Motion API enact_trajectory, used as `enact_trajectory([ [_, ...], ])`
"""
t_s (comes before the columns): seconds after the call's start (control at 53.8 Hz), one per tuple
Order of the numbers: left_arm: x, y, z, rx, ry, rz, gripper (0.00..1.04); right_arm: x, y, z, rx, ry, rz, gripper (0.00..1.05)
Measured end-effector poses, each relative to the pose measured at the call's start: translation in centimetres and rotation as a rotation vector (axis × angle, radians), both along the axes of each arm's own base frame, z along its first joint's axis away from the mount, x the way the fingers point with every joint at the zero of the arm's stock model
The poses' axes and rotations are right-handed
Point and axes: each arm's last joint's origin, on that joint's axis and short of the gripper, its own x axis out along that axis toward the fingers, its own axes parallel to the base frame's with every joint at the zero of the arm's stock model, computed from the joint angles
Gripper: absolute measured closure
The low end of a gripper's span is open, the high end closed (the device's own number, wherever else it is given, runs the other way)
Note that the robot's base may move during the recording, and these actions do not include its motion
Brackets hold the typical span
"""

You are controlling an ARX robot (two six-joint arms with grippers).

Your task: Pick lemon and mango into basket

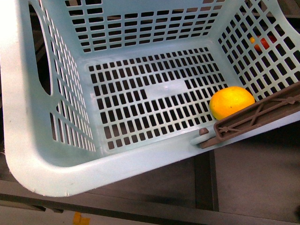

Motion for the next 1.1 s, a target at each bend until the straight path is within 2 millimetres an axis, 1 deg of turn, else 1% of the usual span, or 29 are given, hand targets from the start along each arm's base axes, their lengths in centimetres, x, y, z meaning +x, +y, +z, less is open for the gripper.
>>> enact_trajectory([
  [0.037, 0.0, 0.0, 0.0, 0.001, -0.001, 0.001, 0.98, -0.7, 1.1, 1.8, -0.026, -0.059, 0.075, 0.44],
  [0.074, 0.0, 0.0, 0.0, 0.001, -0.001, 0.000, 0.98, -1.3, 2.0, 3.1, -0.036, -0.097, 0.128, 0.44],
  [0.13, 0.0, 0.0, 0.0, 0.001, -0.001, 0.000, 0.98, -2.0, 3.3, 4.6, -0.044, -0.141, 0.193, 0.44],
  [0.223, 0.0, 0.0, 0.0, 0.000, 0.000, -0.001, 0.98, -3.2, 6.2, 7.4, -0.059, -0.226, 0.308, 0.44],
  [0.26, 0.0, 0.0, 0.0, 0.000, 0.000, -0.001, 0.98, -3.3, 6.9, 8.1, -0.062, -0.247, 0.333, 0.44],
  [0.297, 0.0, 0.0, 0.0, -0.001, 0.000, -0.002, 0.98, -3.6, 8.4, 9.3, -0.074, -0.278, 0.372, 0.44],
  [0.335, 0.0, 0.0, 0.0, -0.001, 0.000, -0.002, 0.98, -3.7, 9.2, 9.9, -0.083, -0.289, 0.387, 0.44],
  [0.39, 0.0, 0.0, 0.0, 0.000, 0.000, -0.001, 0.98, -3.9, 11.3, 11.1, -0.103, -0.307, 0.415, 0.44],
  [0.409, 0.0, 0.0, 0.0, 0.000, 0.000, -0.001, 0.98, -3.9, 11.7, 11.3, -0.107, -0.311, 0.421, 0.44],
  [0.465, 0.0, 0.0, 0.0, 0.000, 0.000, 0.000, 0.98, -4.1, 13.9, 12.2, -0.117, -0.332, 0.446, 0.44],
  [0.483, 0.0, 0.0, 0.0, 0.000, 0.000, 0.000, 0.98, -4.1, 14.4, 12.3, -0.117, -0.336, 0.452, 0.44],
  [0.502, 0.0, 0.0, 0.0, 0.001, -0.001, -0.001, 0.98, -4.2, 15.3, 12.6, -0.117, -0.345, 0.464, 0.44],
  [0.521, 0.0, 0.0, 0.0, 0.001, -0.001, -0.001, 0.98, -4.2, 15.7, 12.8, -0.116, -0.350, 0.470, 0.44],
  [0.539, 0.0, 0.0, 0.0, 0.001, -0.001, -0.001, 0.98, -4.2, 16.7, 13.0, -0.111, -0.360, 0.484, 0.44],
  [0.558, 0.0, 0.0, 0.0, 0.001, -0.001, -0.001, 0.98, -4.3, 17.1, 13.2, -0.113, -0.365, 0.492, 0.44],
  [0.576, 0.0, 0.0, 0.0, 0.001, -0.001, -0.001, 0.98, -4.3, 18.1, 13.4, -0.113, -0.375, 0.507, 0.44],
  [0.688, 0.0, 0.0, 0.0, 0.000, 0.000, -0.001, 0.98, -4.1, 22.1, 14.6, -0.125, -0.409, 0.543, 0.44],
  [0.706, 0.0, 0.0, 0.0, 0.000, 0.000, -0.001, 0.98, -4.1, 22.6, 14.7, -0.128, -0.409, 0.546, 0.44],
  [0.781, 0.0, 0.0, 0.0, 0.000, 0.000, 0.000, 0.98, -3.8, 25.6, 14.8, -0.132, -0.407, 0.563, 0.44],
  [0.818, 0.0, 0.0, 0.0, 0.000, 0.000, 0.000, 0.98, -3.7, 26.7, 14.8, -0.133, -0.400, 0.557, 0.44],
  [0.855, 0.0, 0.0, 0.0, 0.000, 0.000, 0.000, 0.98, -3.5, 27.4, 14.7, -0.130, -0.396, 0.560, 0.44],
  [0.874, 0.0, 0.0, 0.0, 0.000, 0.000, 0.000, 0.98, -3.4, 28.2, 14.7, -0.129, -0.391, 0.562, 0.44],
  [0.948, 0.0, 0.0, 0.0, 0.000, 0.000, 0.000, 0.98, -3.0, 30.1, 14.6, -0.146, -0.361, 0.554, 0.44],
  [1.004, 0.0, 0.0, 0.0, 0.000, 0.000, 0.000, 0.98, -2.8, 31.0, 14.4, -0.170, -0.334, 0.540, 0.44],
  [1.022, 0.0, 0.0, 0.0, 0.000, 0.000, 0.000, 0.98, -2.8, 31.2, 14.4, -0.179, -0.328, 0.536, 0.42],
  [1.041, 0.0, 0.0, 0.0, 0.000, 0.000, -0.001, 0.98, -2.7, 31.5, 14.3, -0.186, -0.316, 0.523, 0.38],
  [1.097, 0.0, 0.0, 0.0, 0.000, 0.000, -0.001, 0.98, -2.6, 31.7, 14.1, -0.198, -0.295, 0.500, 0.31],
])
